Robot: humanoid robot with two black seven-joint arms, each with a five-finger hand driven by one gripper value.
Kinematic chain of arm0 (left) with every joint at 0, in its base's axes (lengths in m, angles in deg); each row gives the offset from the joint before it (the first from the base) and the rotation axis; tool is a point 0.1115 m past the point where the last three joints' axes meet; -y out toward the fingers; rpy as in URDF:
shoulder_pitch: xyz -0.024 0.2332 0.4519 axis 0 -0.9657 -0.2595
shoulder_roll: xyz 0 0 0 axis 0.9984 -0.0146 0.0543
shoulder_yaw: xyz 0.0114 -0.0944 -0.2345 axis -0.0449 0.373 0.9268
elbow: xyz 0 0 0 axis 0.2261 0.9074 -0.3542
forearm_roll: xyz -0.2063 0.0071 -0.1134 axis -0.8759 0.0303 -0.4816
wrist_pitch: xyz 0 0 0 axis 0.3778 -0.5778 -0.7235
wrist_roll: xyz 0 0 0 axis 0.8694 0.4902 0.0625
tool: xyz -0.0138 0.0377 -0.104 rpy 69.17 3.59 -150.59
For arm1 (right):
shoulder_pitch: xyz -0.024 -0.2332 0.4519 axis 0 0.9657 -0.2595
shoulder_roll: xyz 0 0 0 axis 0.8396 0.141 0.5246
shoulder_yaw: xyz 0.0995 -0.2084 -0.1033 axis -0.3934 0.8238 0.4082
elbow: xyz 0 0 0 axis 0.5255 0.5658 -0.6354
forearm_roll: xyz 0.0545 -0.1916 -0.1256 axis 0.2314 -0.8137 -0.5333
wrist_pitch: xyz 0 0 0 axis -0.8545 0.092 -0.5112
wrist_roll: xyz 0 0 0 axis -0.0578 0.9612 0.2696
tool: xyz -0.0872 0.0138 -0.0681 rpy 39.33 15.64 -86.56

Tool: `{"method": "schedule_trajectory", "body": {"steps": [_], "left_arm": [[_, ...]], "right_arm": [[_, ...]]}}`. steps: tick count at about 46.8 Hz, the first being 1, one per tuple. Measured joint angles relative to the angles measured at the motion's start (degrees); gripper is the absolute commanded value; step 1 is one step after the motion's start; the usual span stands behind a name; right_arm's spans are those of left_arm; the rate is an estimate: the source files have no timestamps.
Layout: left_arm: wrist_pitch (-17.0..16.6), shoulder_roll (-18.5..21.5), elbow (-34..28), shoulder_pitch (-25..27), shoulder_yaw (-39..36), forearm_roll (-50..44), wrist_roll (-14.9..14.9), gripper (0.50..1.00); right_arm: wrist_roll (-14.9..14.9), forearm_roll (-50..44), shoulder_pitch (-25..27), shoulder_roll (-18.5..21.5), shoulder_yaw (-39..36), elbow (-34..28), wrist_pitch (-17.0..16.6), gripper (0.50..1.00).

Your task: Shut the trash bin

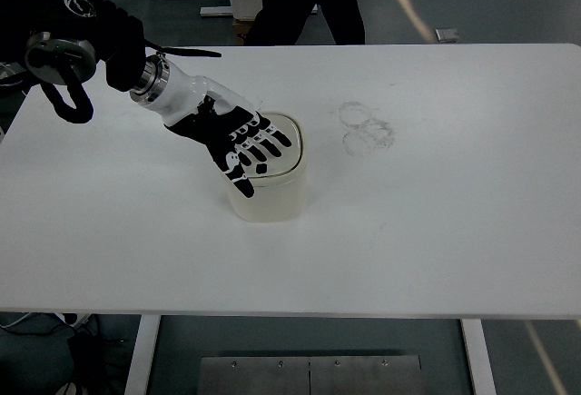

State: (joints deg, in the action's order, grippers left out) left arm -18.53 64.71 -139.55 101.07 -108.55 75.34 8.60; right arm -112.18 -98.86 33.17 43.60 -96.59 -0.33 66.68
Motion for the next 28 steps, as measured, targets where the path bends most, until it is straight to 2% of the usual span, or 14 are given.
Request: {"method": "schedule_trajectory", "body": {"steps": [28], "left_arm": [[0.14, 1.07, 0.8, 0.6, 0.96, 0.31, 0.13, 1.0]], "right_arm": [[0.0, 0.02, 0.0, 0.0, 0.0, 0.0, 0.0, 0.991]]}}
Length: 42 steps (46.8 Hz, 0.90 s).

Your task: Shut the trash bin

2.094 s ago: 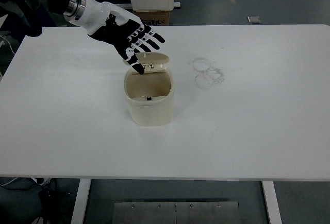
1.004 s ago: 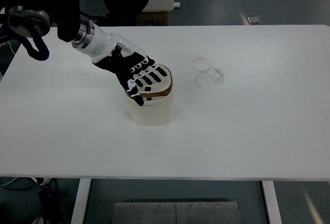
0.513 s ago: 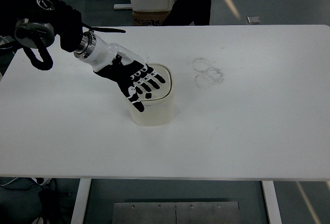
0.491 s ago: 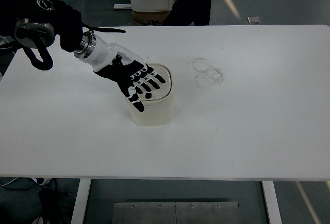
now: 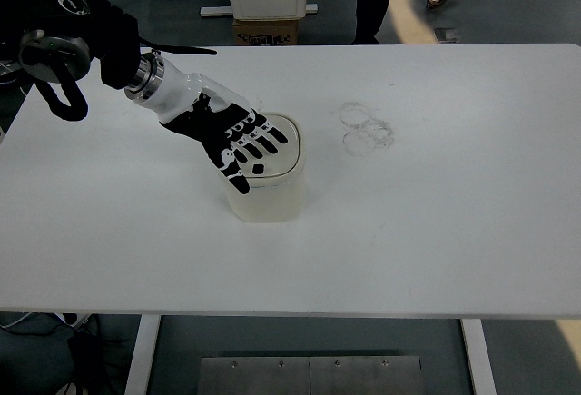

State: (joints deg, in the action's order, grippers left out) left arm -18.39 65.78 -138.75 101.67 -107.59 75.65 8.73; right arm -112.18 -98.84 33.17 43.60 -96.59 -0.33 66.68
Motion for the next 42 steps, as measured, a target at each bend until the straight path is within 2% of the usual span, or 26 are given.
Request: {"method": "schedule_trajectory", "body": {"steps": [10, 16, 24, 30, 34, 39, 42], "left_arm": [[-0.02, 4.22, 1.18, -0.36, 7.15, 0.99, 0.57, 1.0], [-0.03, 4.98, 5.19, -1.16, 11.02, 2.4, 0.56, 1.0], [0.21, 5.36, 12.94, -5.59, 20.36, 3.79, 0.6, 1.0], [-0.19, 5.03, 17.8, -11.76, 28.73, 4.71, 1.4, 1.0], [-0.25, 4.45, 20.78, -15.43, 33.01, 4.93, 5.67, 1.0], [-0.33, 4.29, 22.23, -17.87, 34.08, 5.69, 12.21, 1.0], [-0.46, 3.9, 23.95, -19.38, 34.2, 5.93, 14.02, 1.0]], "right_arm": [[0.01, -0.03, 0.0, 0.0, 0.0, 0.0, 0.0, 0.991], [-0.01, -0.03, 0.0, 0.0, 0.0, 0.0, 0.0, 0.991], [0.02, -0.03, 0.0, 0.0, 0.0, 0.0, 0.0, 0.991], [0.0, -0.02, 0.0, 0.0, 0.0, 0.0, 0.0, 0.991], [0.01, -0.02, 0.01, 0.0, 0.0, 0.0, 0.0, 0.991], [0.02, -0.02, 0.0, 0.0, 0.0, 0.0, 0.0, 0.991], [0.01, -0.02, 0.0, 0.0, 0.0, -0.01, 0.0, 0.991]]}}
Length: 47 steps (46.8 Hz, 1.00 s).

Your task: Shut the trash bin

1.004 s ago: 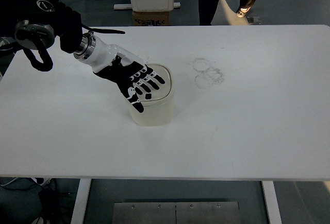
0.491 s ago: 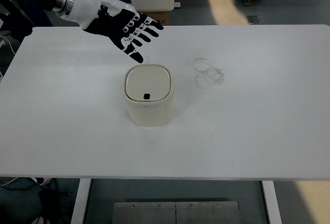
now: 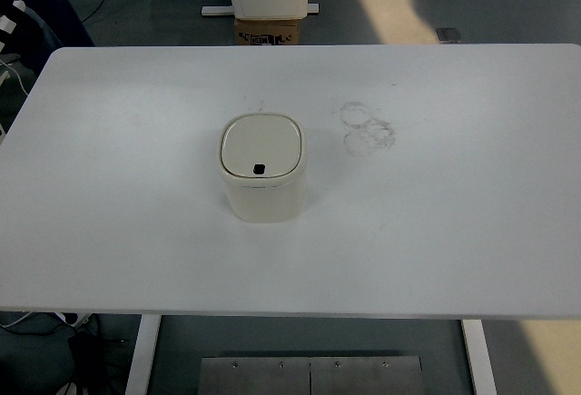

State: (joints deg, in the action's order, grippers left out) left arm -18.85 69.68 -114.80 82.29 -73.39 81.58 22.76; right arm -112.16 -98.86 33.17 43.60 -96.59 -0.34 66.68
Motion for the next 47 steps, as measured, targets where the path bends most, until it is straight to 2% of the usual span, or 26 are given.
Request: {"method": "schedule_trajectory", "body": {"steps": [7, 15, 19, 27, 33, 47], "left_arm": [[-1.88, -4.35, 9.28, -3.83, 2.1, -1.42, 1.14, 1.0], [-3.35, -9.62, 17.27, -11.46, 12.6, -3.69, 3.15, 1.0], [-4.47, -11.51, 18.92, -14.65, 15.03, -4.18, 3.52, 1.0], [-4.67, -13.71, 21.58, -20.18, 21.84, -4.41, 6.24, 1.0], [-5.04, -16.66, 24.81, -22.13, 28.98, -4.42, 6.6, 1.0], [-5.31, -20.79, 30.85, -25.68, 33.4, -8.28, 6.56, 1.0]], "right_arm": [[-0.02, -0.02, -0.01, 0.0, 0.0, 0.01, 0.0, 0.991], [-0.02, -0.01, -0.01, 0.0, 0.0, 0.01, 0.0, 0.991], [-0.02, 0.01, 0.0, 0.0, 0.0, 0.01, 0.0, 0.991], [-0.02, 0.02, 0.0, 0.0, 0.0, 0.01, 0.0, 0.991], [-0.01, 0.02, -0.01, 0.0, 0.0, 0.0, 0.0, 0.991], [-0.01, -0.01, -0.01, 0.0, 0.0, 0.01, 0.0, 0.991]]}}
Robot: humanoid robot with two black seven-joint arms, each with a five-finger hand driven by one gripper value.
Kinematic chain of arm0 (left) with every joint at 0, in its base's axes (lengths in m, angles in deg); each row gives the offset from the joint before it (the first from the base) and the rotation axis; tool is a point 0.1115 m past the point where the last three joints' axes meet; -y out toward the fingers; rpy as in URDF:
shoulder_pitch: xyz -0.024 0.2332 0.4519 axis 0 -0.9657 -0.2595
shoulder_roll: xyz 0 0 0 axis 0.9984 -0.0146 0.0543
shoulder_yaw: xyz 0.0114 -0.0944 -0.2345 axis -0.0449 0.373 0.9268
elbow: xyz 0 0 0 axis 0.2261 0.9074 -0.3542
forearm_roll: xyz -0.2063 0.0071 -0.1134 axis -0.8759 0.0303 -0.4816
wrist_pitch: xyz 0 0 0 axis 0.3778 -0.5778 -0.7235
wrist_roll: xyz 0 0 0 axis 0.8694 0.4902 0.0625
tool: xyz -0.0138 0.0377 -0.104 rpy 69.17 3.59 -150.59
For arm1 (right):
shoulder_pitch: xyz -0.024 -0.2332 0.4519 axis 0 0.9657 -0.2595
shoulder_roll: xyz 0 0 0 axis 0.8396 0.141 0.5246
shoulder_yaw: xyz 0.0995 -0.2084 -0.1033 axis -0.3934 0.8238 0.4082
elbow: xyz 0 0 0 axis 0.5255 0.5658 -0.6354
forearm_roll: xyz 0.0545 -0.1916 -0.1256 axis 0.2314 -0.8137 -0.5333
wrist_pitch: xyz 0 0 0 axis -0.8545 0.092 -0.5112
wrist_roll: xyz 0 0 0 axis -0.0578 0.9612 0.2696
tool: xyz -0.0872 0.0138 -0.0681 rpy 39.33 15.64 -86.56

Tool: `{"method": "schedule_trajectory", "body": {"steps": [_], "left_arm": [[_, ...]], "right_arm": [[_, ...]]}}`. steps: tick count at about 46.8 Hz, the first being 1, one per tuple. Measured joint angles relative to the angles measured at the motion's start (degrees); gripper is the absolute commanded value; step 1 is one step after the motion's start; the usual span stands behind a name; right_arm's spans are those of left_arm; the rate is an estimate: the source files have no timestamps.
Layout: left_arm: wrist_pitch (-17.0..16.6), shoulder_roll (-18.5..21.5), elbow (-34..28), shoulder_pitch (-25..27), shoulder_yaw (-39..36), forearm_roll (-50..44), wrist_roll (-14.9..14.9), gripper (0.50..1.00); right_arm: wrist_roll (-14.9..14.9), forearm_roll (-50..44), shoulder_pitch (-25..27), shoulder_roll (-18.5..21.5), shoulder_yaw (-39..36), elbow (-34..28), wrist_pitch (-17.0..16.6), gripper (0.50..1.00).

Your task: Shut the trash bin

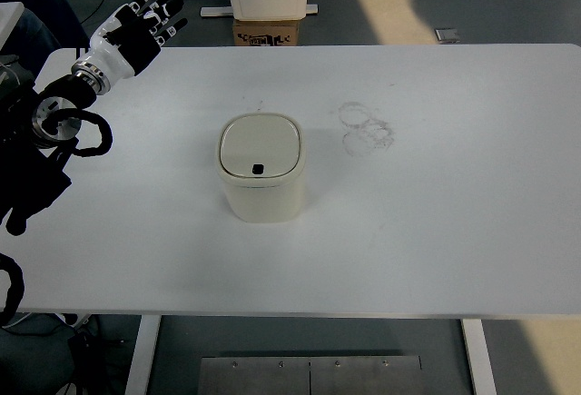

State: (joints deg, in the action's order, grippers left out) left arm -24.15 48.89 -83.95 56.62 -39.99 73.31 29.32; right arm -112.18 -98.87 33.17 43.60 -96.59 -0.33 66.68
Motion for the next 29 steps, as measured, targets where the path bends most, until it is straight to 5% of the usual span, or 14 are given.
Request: {"method": "schedule_trajectory", "body": {"steps": [29], "left_arm": [[0.29, -3.57, 3.21, -2.77, 3.02, -4.59, 2.73, 1.0]], "right_arm": [[0.45, -0.39, -0.14, 0.0, -0.08, 0.0, 0.0, 0.991]]}}
